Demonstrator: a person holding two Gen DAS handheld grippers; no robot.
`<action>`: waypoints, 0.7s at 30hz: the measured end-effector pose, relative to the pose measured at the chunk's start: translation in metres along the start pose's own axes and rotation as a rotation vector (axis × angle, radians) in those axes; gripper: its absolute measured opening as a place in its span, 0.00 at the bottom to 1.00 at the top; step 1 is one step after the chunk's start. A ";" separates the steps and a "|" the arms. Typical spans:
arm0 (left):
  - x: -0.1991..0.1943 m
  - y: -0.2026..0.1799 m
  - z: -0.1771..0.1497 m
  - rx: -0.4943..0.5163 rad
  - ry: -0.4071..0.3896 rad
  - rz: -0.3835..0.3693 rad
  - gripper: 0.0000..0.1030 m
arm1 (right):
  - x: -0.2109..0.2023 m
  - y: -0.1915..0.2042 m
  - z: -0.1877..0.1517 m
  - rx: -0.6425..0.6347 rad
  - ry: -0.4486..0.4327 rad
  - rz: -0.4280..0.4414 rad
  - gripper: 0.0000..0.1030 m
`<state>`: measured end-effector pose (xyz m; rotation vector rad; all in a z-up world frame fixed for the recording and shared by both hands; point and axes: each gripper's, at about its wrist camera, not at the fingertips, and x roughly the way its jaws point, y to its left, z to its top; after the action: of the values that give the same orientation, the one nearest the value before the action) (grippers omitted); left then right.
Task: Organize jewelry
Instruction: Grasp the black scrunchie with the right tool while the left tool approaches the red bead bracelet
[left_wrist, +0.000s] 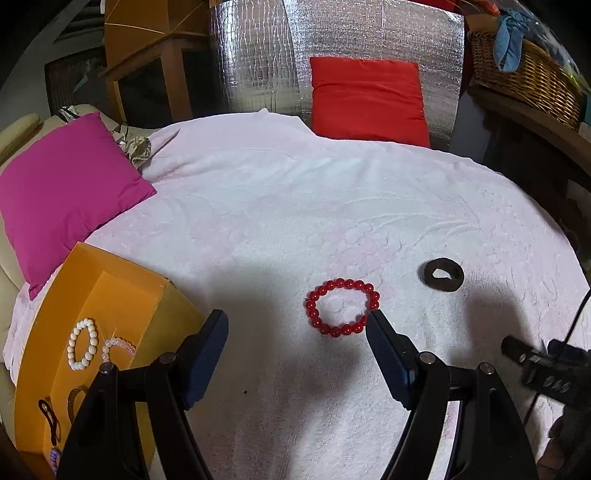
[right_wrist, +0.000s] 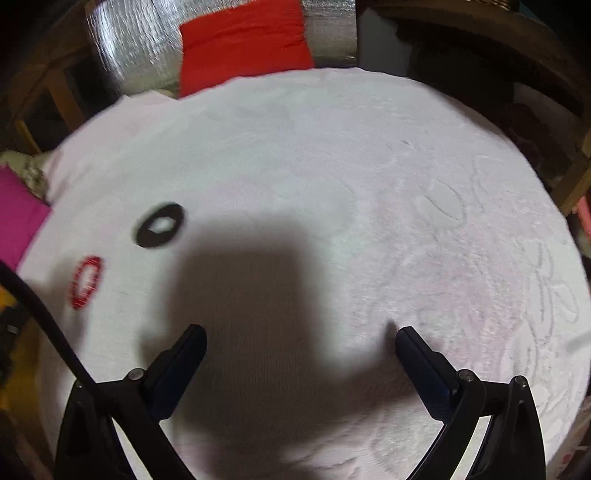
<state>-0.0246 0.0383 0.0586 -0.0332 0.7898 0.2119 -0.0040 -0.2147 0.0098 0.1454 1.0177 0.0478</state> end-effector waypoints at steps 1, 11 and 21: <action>0.000 0.000 0.000 0.002 -0.001 0.001 0.75 | -0.004 0.001 0.003 0.007 -0.014 0.018 1.00; -0.003 0.010 -0.003 0.022 -0.007 0.003 0.75 | -0.043 0.027 0.010 -0.076 -0.155 0.044 1.00; 0.024 0.021 -0.006 0.017 0.097 -0.102 0.75 | -0.013 0.033 0.029 -0.142 -0.128 0.135 0.90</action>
<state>-0.0165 0.0622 0.0384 -0.0682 0.8843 0.1081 0.0152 -0.1860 0.0407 0.0867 0.8727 0.2308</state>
